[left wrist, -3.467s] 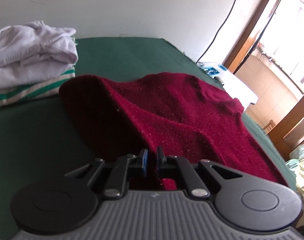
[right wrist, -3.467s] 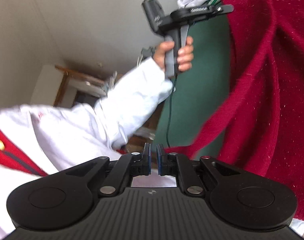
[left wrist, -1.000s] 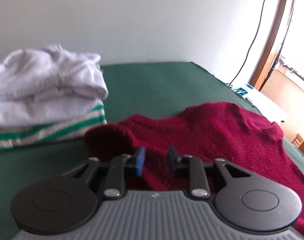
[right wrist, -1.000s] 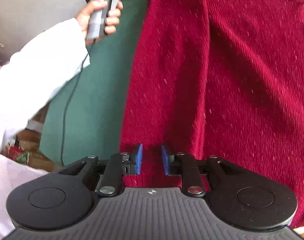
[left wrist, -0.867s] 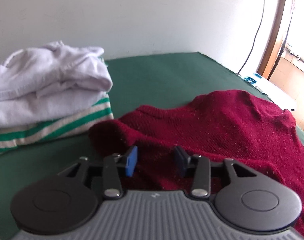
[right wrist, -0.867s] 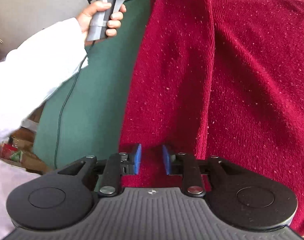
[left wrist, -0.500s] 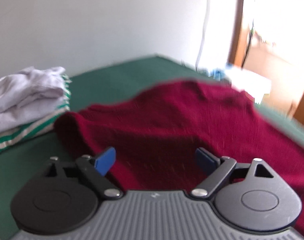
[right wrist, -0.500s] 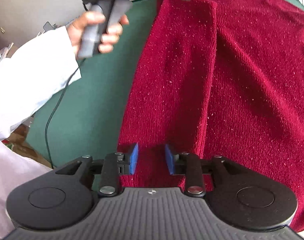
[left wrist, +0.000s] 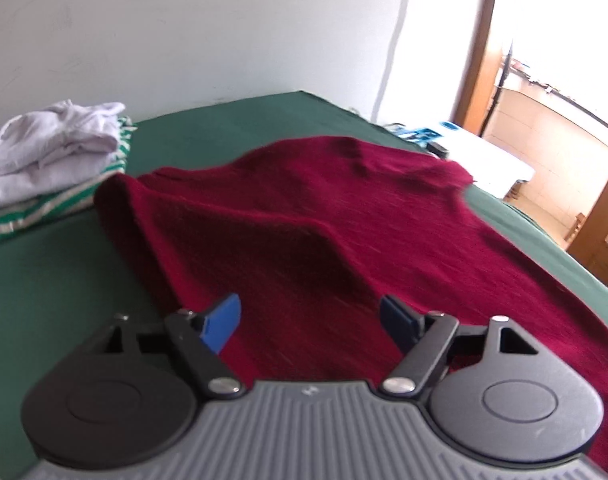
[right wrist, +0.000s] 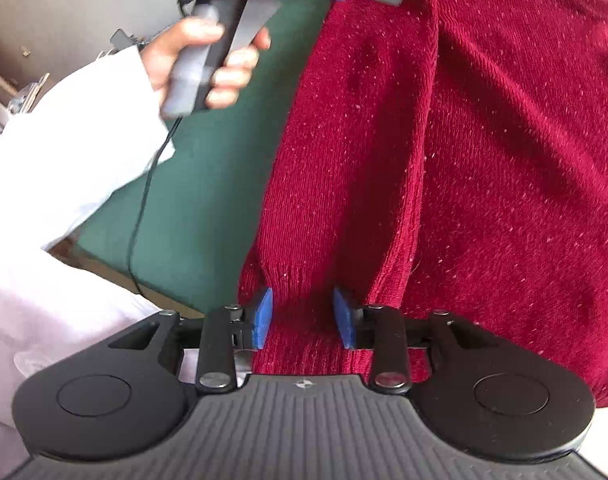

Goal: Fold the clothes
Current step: 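Grasp the sweater sleeve cuff hanging off the table with the right gripper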

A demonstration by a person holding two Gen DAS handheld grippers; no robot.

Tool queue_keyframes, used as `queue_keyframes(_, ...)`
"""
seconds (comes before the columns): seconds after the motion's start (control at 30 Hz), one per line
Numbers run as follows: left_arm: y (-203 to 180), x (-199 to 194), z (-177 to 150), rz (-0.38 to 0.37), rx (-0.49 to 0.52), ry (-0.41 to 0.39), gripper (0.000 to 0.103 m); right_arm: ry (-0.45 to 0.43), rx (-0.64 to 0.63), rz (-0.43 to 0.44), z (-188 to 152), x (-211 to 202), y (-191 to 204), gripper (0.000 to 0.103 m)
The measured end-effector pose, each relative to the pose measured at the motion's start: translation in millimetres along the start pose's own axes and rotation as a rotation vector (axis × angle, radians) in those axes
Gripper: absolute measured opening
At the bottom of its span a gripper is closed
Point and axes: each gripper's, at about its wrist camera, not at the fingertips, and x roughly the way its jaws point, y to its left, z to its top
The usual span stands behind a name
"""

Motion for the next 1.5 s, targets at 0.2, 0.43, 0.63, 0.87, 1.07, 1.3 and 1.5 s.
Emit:
queue_keyframes(0.2,-58,-25,-39,-0.004,0.043,0.081,0.084,-0.093,0.113,-0.063,-22,-39,-42,0.038)
queue_keyframes(0.43,-104,-46,-74,0.016,0.150,0.152,0.086,-0.212,0.268,-0.121,-92,-102,-105,0.040)
queue_keyframes(0.63,-115,-76,-95,0.013,0.117,0.208,0.087,-0.258,0.283,-0.203,-110,-92,-128,0.040)
queue_keyframes(0.87,-142,-82,-80,0.027,0.083,0.175,0.099,-0.304,0.265,-0.156,-118,-78,-149,0.040)
queue_keyframes(1.07,-172,-75,-54,0.027,0.166,0.124,0.097,-0.303,0.260,-0.067,-115,-69,-159,0.040)
queue_keyframes(1.3,-166,-56,0,0.075,0.238,0.079,0.101,-0.244,0.193,0.158,-101,-104,-162,0.040)
queue_keyframes(1.5,-160,-4,27,0.075,0.126,0.064,0.101,-0.509,0.413,0.051,-39,-171,-215,0.055)
